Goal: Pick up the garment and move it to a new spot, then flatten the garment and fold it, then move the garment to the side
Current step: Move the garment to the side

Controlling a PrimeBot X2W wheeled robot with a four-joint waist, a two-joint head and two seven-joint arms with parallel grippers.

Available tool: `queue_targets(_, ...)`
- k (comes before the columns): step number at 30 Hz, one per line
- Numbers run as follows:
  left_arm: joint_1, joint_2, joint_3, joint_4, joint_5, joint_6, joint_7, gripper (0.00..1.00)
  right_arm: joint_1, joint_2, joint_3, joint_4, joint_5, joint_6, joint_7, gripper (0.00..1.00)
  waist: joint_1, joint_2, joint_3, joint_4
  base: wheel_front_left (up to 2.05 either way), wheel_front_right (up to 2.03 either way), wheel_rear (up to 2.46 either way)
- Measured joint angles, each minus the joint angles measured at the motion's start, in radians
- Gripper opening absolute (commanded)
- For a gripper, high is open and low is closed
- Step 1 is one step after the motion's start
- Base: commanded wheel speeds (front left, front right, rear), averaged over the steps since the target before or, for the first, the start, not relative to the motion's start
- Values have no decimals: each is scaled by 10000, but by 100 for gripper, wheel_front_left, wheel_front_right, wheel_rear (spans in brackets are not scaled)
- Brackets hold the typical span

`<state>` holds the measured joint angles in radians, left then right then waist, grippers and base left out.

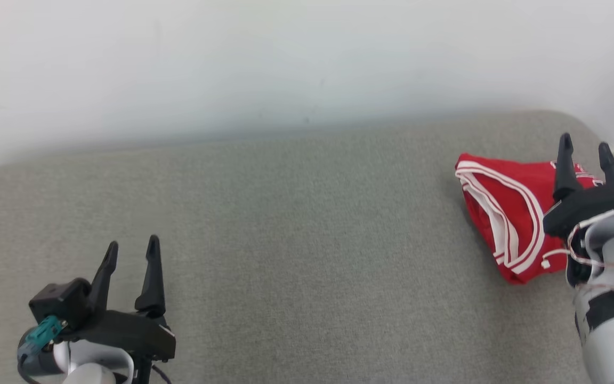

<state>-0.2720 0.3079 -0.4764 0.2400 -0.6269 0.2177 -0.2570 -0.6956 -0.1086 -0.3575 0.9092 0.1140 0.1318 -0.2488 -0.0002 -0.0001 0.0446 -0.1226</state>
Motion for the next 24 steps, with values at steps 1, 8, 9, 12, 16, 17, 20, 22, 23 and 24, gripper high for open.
queue_targets(1, 52, -17, 46, 86, -2, 31, 0, 100, 227, 21, 109, -230, 196, -4, -61, 100, 0, 0, -120, 36, 0, 0, 0)
queue_targets(8, 522, 12, 353, 616, -159, 46, -6, 100, 2060, 453, 1402, -2307, 976, -4, -113, 100, 0, 0, -716, 481, 0, 0, 0)
queue_targets(9, 522, 12, 353, 616, -159, 46, -6, 100, 2060, 453, 1402, -2307, 976, -4, -113, 100, 0, 0, -716, 481, 0, 0, 0)
queue_targets(12, 670, 92, 456, 736, -153, 56, -33, 100, 2953, 531, 1806, -3068, 1312, -4, -119, 100, 0, 0, -879, 716, 0, 0, 0)
queue_targets(16, 909, 173, 548, 779, -92, 100, -35, 100, 3890, 560, 2412, -3881, 1787, -4, -123, 100, 0, 0, -1055, 994, 0, 0, 0)
queue_targets(17, 976, 188, 571, 771, -56, 100, -35, 100, 4079, 562, 2627, -3992, 1988, -4, -125, 100, 0, 0, -1091, 1055, 0, 0, 0)
queue_targets(20, 1197, 186, 600, 594, 127, 109, -35, 100, 4636, 598, 2924, -4328, 2270, -4, -125, 100, 0, 0, -1181, 1227, 0, 0, 0)
queue_targets(22, 1342, 217, 568, 445, 341, -79, -36, 100, 4930, 596, 2959, -4569, 2320, -4, -123, 100, 0, 0, -1232, 1329, 0, 0, 0)
queue_targets(23, 1411, 221, 546, 349, 426, -148, -36, 100, 5051, 594, 2978, -4679, 2368, -4, -125, 100, 0, 0, -1259, 1366, 0, 0, 0)
queue_targets(24, 1492, 234, 529, 267, 539, -251, -36, 100, 5169, 598, 2982, -4792, 2385, -4, -123, 100, 0, 0, -1289, 1393, 0, 0, 0)
